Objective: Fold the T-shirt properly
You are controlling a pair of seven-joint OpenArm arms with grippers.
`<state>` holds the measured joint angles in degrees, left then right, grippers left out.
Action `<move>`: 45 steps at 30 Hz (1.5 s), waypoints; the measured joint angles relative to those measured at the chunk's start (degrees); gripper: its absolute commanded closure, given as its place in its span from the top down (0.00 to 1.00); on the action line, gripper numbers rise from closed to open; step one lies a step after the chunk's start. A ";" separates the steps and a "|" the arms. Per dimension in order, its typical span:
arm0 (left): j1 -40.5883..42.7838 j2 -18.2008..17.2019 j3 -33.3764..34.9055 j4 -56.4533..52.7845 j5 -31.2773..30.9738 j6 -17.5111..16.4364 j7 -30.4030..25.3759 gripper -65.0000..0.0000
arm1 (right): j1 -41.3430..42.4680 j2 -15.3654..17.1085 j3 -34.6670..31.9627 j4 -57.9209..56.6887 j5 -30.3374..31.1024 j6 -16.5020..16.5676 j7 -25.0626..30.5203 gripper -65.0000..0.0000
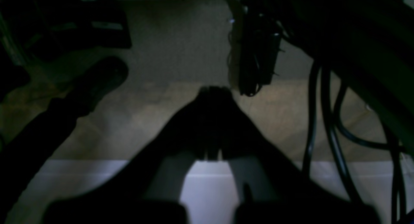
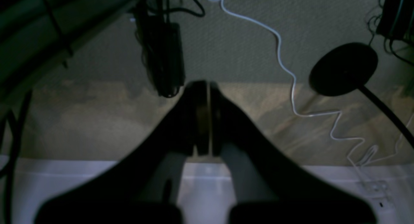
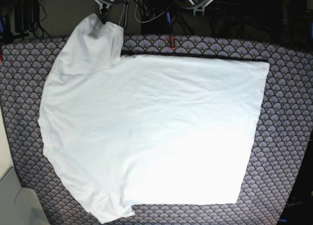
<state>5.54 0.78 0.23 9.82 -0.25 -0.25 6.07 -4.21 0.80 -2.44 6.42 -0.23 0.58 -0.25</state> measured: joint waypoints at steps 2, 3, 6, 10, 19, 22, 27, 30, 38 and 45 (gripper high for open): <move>3.45 -0.39 0.02 5.27 0.13 -0.04 -0.09 0.00 | -2.43 0.00 0.00 3.43 -0.07 0.00 -0.04 0.00; 5.53 -0.87 0.13 8.09 0.11 -0.90 -0.48 0.00 | -4.33 0.00 0.00 6.16 -0.02 0.00 -0.04 0.00; 12.13 -2.43 0.15 16.96 0.11 -0.22 0.39 0.00 | -11.21 0.92 -0.24 16.74 -0.07 0.00 -0.59 0.00; 20.50 -4.76 -0.04 28.98 -0.04 -0.02 1.27 0.00 | -22.53 2.56 -0.20 34.38 -0.31 -0.24 -0.74 0.00; 39.34 -8.79 -0.26 63.19 -0.22 0.28 1.55 0.00 | -43.52 7.54 0.07 71.65 -0.44 -0.31 -1.60 0.00; 44.48 -9.53 -0.42 74.36 -0.28 0.04 1.46 0.00 | -48.68 9.42 0.22 81.64 -0.31 -0.42 -1.70 0.00; 49.68 -9.22 -3.10 89.64 -0.26 -0.28 1.70 0.00 | -55.76 11.72 1.07 96.87 -0.15 -0.13 -2.40 0.00; 51.21 -8.55 -6.03 96.78 -0.28 0.26 1.88 0.01 | -58.75 11.72 3.91 105.57 -0.20 -0.28 -2.03 0.00; 50.25 -7.74 -9.40 103.01 -0.37 0.00 6.47 0.18 | -52.41 11.76 6.29 107.97 0.02 -0.09 -1.84 0.22; 44.59 -8.24 -14.27 103.78 -14.60 0.20 19.74 0.38 | -46.90 11.56 6.29 107.91 1.79 -0.07 -2.05 0.49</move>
<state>50.13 -7.46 -14.04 113.60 -14.85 -0.05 25.80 -51.11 12.36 3.86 114.32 1.56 0.51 -2.31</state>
